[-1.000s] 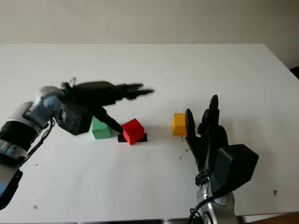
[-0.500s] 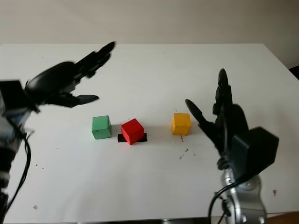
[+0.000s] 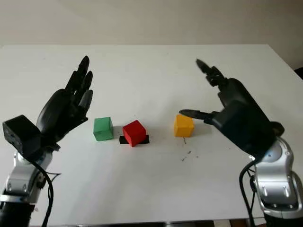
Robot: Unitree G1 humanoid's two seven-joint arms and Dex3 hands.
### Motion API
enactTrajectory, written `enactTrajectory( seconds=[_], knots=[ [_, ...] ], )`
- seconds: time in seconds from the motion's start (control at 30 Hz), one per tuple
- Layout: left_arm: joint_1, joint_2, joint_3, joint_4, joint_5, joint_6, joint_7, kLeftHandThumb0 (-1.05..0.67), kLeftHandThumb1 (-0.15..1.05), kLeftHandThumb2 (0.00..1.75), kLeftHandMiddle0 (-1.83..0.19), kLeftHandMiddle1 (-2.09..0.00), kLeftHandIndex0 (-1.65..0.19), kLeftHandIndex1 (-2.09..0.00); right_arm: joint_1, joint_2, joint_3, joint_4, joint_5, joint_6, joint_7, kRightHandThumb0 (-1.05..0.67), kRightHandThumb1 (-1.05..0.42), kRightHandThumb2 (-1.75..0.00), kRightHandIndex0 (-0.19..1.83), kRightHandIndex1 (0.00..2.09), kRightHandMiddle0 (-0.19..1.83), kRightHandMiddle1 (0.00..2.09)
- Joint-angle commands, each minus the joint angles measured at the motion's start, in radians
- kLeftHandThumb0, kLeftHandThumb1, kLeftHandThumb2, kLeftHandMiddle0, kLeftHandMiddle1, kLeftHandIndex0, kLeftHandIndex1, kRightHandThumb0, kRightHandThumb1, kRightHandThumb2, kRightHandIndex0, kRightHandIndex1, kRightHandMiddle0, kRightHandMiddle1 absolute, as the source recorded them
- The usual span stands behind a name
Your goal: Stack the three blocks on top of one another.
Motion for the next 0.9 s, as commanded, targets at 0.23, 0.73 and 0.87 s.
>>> enactTrajectory(
  seconds=[0.23, 0.73, 0.87],
  knots=[
    [0.070, -0.064, 0.019, -0.032, -0.013, -0.019, 0.034, -0.64, 1.05, 0.74, 0.19, 0.00, 0.19, 0.00, -0.028, -0.073, 0.129, 0.100, -0.177, -0.117, 0.046, -0.58, -0.81, -0.05, 0.00, 0.07, 0.29, 0.08],
    [0.063, -0.092, 0.047, -0.009, -0.034, -0.074, 0.047, -0.62, 1.05, 0.75, 0.19, -0.02, 0.19, 0.00, -0.038, -0.068, 0.211, 0.241, -0.371, -0.269, 0.048, -0.65, -0.85, -0.06, 0.05, 0.07, 0.38, 0.09],
    [0.063, -0.085, 0.037, -0.024, -0.012, -0.062, 0.049, -0.63, 1.05, 0.75, 0.19, -0.01, 0.19, 0.00, -0.034, -0.054, 0.207, 0.275, -0.377, -0.302, 0.016, -0.63, -0.86, -0.06, 0.07, 0.08, 0.40, 0.09]
  ],
)
